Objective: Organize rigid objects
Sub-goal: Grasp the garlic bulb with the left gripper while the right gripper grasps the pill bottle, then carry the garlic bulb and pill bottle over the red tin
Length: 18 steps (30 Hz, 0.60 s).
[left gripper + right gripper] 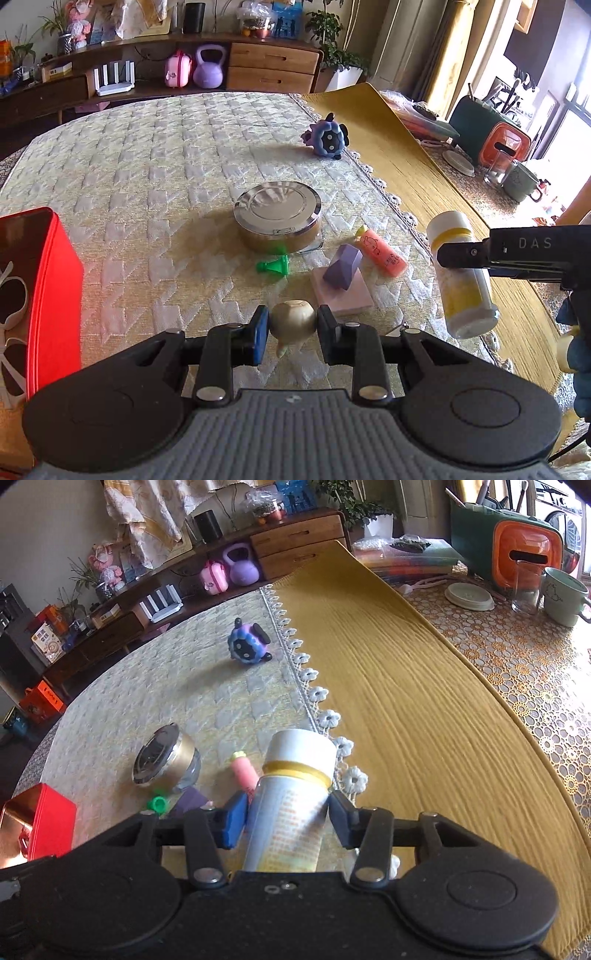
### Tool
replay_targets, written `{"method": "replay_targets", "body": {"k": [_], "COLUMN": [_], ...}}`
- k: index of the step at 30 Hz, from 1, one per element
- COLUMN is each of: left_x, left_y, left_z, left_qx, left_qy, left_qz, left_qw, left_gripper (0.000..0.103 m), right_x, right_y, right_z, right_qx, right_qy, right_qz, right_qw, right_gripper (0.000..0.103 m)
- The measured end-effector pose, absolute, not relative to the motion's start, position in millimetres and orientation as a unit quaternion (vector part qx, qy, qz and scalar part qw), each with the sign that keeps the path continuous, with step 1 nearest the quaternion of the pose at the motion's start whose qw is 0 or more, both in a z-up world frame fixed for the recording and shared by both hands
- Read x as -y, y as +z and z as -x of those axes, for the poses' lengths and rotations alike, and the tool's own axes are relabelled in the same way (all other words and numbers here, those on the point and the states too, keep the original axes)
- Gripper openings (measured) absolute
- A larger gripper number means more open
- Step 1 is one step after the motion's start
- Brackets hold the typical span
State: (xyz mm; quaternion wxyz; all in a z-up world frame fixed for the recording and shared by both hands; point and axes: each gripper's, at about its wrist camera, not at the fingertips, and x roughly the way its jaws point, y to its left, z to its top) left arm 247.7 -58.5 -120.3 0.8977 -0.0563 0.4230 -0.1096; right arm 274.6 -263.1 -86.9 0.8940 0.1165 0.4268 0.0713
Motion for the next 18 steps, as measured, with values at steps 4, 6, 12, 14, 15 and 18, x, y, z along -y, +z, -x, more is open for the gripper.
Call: {"method": "replay_targets", "body": {"k": [4, 6, 12, 14, 15, 18], "left_x": [53, 50, 33, 26, 22, 10], "left_y": [-109, -104, -87, -81, -79, -71], "left_z": [-235, -229, -208, -200, -197, -187], "left_qx": [-0.42, -0.421, -0.416, -0.414, -0.414, -0.41], "left_qy": [-0.104, -0.101, -0.091, -0.086, -0.083, -0.075], "left_qz": [0.059, 0.061, 0.071, 0.074, 0.076, 0.08], "left_qw": [0.9, 0.9, 0.902, 0.903, 0.903, 0.905], "left_gripper": [0.027, 0.027, 0.027, 0.027, 0.028, 0.028], "right_x": [256, 250, 227, 219, 215, 200], "right_y": [-74, -67, -46, -39, -36, -27], "right_z": [-255, -245, -219, -213, -210, -203], "right_qx": [-0.425, -0.425, -0.416, -0.413, -0.411, -0.407], "right_qy": [0.094, 0.105, 0.142, 0.153, 0.158, 0.173], "right_qz": [-0.115, -0.111, -0.104, -0.101, -0.1, -0.094], "right_qw": [0.893, 0.892, 0.892, 0.892, 0.892, 0.892], "right_gripper": [0.047, 0.047, 0.047, 0.047, 0.047, 0.047]}}
